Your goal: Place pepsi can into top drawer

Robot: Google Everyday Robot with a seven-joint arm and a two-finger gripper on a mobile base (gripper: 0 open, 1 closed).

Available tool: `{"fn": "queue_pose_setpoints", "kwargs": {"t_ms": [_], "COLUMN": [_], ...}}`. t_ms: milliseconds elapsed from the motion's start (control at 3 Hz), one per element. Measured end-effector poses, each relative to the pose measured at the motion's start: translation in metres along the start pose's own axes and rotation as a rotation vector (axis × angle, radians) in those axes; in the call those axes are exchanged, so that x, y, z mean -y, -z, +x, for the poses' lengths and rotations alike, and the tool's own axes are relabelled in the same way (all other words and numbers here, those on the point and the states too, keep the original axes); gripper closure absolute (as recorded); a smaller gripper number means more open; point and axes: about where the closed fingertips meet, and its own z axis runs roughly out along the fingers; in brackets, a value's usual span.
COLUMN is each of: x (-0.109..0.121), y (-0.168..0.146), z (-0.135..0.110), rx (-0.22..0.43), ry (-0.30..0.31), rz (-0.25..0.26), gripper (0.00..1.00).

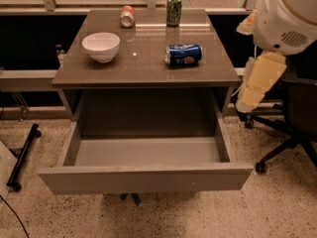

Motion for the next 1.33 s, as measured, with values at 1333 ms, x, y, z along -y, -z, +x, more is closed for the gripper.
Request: {"fn": "queue_pose_setpoints", "kwargs": {"t_ms": [1333], "x": [0.065], "y": [-0.070], "z": [-0.052], "rx": [0.101], "ry": [0.053], "rz": [0.004], "gripper": [0.00]}}
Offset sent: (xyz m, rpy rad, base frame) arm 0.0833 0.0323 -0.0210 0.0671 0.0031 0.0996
